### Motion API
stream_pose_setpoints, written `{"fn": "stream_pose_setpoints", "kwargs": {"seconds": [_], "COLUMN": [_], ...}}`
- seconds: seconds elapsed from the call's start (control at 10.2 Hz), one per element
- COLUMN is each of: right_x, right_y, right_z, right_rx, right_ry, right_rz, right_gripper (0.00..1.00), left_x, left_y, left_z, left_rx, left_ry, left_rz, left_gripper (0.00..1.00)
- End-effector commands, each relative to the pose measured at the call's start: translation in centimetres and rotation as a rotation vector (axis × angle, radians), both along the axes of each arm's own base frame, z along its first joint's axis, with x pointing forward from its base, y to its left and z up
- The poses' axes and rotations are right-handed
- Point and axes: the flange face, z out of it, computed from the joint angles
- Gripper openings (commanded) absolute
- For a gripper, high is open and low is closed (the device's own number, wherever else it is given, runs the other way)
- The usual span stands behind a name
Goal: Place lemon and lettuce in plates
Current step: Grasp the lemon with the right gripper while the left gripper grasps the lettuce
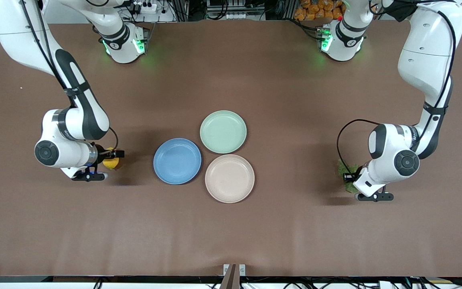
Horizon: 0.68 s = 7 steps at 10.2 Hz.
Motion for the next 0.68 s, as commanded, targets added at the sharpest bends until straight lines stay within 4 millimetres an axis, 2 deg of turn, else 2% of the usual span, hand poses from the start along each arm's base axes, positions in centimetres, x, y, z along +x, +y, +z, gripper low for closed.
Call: {"fn": "stream_pose_setpoints", "kwargs": {"seconds": [0.0, 0.1, 0.2, 0.29, 0.49, 0.59], "right_x": [-0.2, -0.2, -0.2, -0.1, 0.6, 1.7], "right_y": [-1.9, -2.5, -2.4, -2.2, -1.4, 0.0], "right_z": [-1.5, -1.4, -1.4, -1.2, 0.7, 3.0], "right_rx": [0.006, 0.015, 0.016, 0.017, 0.018, 0.023], "right_ry": [0.004, 0.003, 0.004, 0.007, 0.032, 0.055], "right_rz": [0.010, 0.025, 0.029, 0.032, 0.039, 0.050], "right_gripper": [1.00, 0.74, 0.53, 0.33, 0.10, 0.03], "left_x": [0.1, -0.1, -0.3, -0.7, -1.2, -2.2], "left_y": [-2.2, -5.5, -9.3, -14.7, -23.9, -27.1], "left_z": [3.0, 5.2, 6.9, 8.6, 11.9, 11.6], "left_rx": [-0.003, -0.032, -0.069, -0.117, -0.174, -0.187], "left_ry": [-0.047, -0.068, -0.081, -0.096, -0.141, -0.130], "left_rz": [-0.013, -0.005, 0.021, 0.076, 0.178, 0.231], "left_gripper": [0.00, 0.00, 0.00, 0.00, 0.00, 0.00]}}
